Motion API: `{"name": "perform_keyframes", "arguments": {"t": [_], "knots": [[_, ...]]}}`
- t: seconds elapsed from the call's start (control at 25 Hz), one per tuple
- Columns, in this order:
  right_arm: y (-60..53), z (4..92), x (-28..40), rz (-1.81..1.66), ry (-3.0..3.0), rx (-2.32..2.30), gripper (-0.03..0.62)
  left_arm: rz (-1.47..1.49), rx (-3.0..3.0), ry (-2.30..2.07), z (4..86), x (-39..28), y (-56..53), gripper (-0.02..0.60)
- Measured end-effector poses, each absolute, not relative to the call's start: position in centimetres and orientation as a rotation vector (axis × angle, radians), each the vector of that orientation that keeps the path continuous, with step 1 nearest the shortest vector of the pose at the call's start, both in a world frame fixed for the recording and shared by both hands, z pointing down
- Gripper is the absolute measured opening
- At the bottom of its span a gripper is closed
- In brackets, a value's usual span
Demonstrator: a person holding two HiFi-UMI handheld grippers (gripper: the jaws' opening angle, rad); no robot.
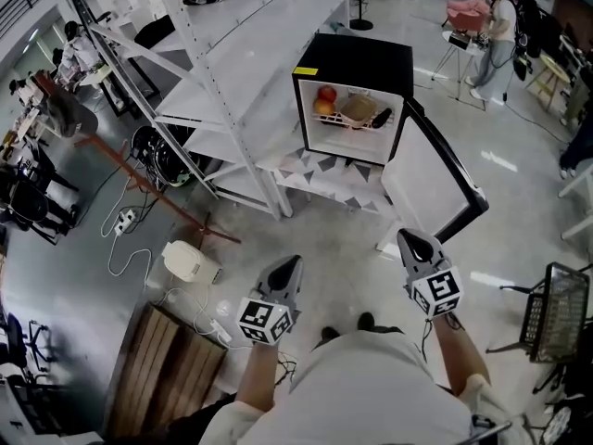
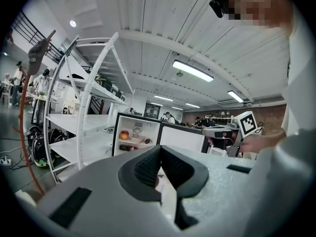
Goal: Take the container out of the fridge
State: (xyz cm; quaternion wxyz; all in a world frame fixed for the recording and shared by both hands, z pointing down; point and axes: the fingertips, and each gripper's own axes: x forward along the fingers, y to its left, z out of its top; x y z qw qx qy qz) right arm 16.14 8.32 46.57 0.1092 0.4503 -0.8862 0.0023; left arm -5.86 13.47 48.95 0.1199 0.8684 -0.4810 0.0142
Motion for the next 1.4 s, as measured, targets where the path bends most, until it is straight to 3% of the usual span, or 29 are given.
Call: {"name": "perform_keyframes", "arguments": {"t": [0.68,1.4], "knots": [[7.5,48.6,15.2,0.045,-2.607,1.293,0.006,0.066,2.521,-1.384,50.4,-5.3,12.7,0.002],[-7.4,49.3,16.7,-0.028,-2.652,1.182,0.006,0.122,2.489,-1.487,49.6,-1.6,-0.3,0.002]]}}
